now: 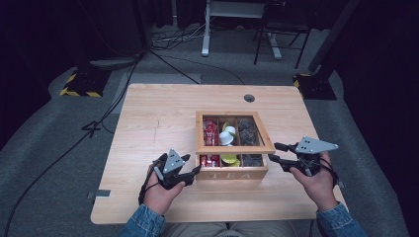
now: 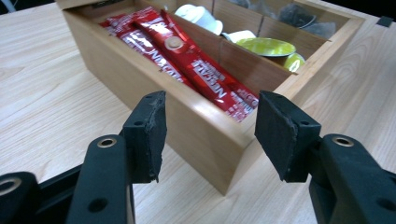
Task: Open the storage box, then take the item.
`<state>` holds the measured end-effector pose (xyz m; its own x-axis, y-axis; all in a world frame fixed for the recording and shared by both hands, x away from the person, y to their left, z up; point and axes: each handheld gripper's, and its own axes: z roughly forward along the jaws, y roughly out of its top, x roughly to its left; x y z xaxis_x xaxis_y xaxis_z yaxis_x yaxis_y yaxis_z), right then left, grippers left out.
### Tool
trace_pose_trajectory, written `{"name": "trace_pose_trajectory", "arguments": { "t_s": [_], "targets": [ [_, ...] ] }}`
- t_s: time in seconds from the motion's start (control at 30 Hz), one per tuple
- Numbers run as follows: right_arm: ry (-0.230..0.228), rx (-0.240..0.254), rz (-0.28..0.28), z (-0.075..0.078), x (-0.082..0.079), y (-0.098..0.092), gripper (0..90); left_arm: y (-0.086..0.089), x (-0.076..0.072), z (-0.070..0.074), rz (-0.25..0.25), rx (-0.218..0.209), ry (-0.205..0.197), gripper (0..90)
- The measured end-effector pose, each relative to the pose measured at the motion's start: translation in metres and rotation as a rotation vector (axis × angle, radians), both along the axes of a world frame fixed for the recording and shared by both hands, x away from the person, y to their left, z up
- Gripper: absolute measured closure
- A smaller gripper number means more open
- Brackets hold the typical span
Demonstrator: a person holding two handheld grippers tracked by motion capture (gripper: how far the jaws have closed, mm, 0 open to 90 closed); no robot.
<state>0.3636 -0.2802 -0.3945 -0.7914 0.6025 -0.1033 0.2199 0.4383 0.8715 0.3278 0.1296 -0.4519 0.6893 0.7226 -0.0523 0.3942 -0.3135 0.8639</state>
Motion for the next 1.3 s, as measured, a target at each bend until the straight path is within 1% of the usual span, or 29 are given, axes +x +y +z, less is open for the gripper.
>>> {"name": "trace_pose_trajectory", "arguments": {
  "t_s": [0.07, 0.1, 0.13, 0.23, 0.3, 0.4, 0.43, 0.53, 0.57, 0.6, 0.67, 0.87, 1.0, 1.1, 1.13, 1.2, 1.3],
  "targets": [
    [-0.023, -0.002, -0.009, 0.004, 0.001, 0.0, 48.6, 0.003, 0.001, 0.0, 0.009, 0.002, 0.0, 44.0],
    [-0.042, -0.005, -0.013, 0.007, 0.002, 0.0, 46.1, 0.005, 0.001, -0.001, 0.011, 0.003, 0.003, 43.9],
    [-0.048, -0.004, -0.017, 0.009, 0.003, 0.001, 44.8, 0.006, 0.001, -0.002, 0.016, -0.003, 0.008, 44.0],
    [-0.087, 0.0, -0.011, 0.018, 0.007, 0.002, 43.8, 0.012, 0.002, -0.004, 0.033, 0.003, 0.018, 44.0],
    [-0.091, 0.002, -0.013, 0.019, 0.008, 0.002, 43.8, 0.015, 0.003, -0.005, 0.041, -0.001, 0.027, 44.0],
    [-0.106, 0.006, -0.007, 0.026, 0.012, 0.003, 43.8, 0.019, 0.004, -0.006, 0.056, 0.008, 0.028, 43.9],
    [-0.107, 0.008, -0.007, 0.027, 0.013, 0.003, 43.8, 0.021, 0.004, -0.006, 0.059, 0.004, 0.031, 43.7],
    [-0.112, 0.023, -0.005, 0.032, 0.017, 0.003, 44.2, 0.024, 0.005, -0.007, 0.067, 0.011, 0.032, 43.4],
    [-0.112, 0.026, -0.005, 0.033, 0.018, 0.003, 44.3, 0.025, 0.005, -0.007, 0.074, 0.003, 0.034, 43.5],
    [-0.115, 0.039, -0.004, 0.036, 0.021, 0.003, 44.5, 0.026, 0.006, -0.007, 0.077, 0.004, 0.033, 43.3],
    [-0.114, 0.044, -0.004, 0.038, 0.022, 0.003, 44.6, 0.029, 0.006, -0.008, 0.082, 0.004, 0.036, 43.2],
    [-0.115, 0.06, 0.0, 0.048, 0.032, 0.005, 45.1, 0.031, 0.007, -0.009, 0.089, 0.0, 0.038, 43.1],
    [-0.113, 0.08, -0.003, 0.054, 0.039, 0.006, 45.6, 0.032, 0.008, -0.01, 0.089, 0.01, 0.04, 42.8],
    [-0.116, 0.091, -0.005, 0.059, 0.044, 0.006, 45.7, 0.034, 0.009, -0.011, 0.095, 0.025, 0.038, 42.2],
    [-0.115, 0.101, -0.004, 0.063, 0.049, 0.006, 45.8, 0.034, 0.009, -0.012, 0.099, 0.031, 0.039, 41.9],
    [-0.114, 0.105, -0.003, 0.064, 0.05, 0.006, 45.7, 0.035, 0.008, -0.012, 0.107, 0.035, 0.041, 41.7],
    [-0.112, 0.123, -0.002, 0.07, 0.06, 0.007, 46.2, 0.039, 0.009, -0.014, 0.115, 0.053, 0.041, 40.5]
  ]
}}
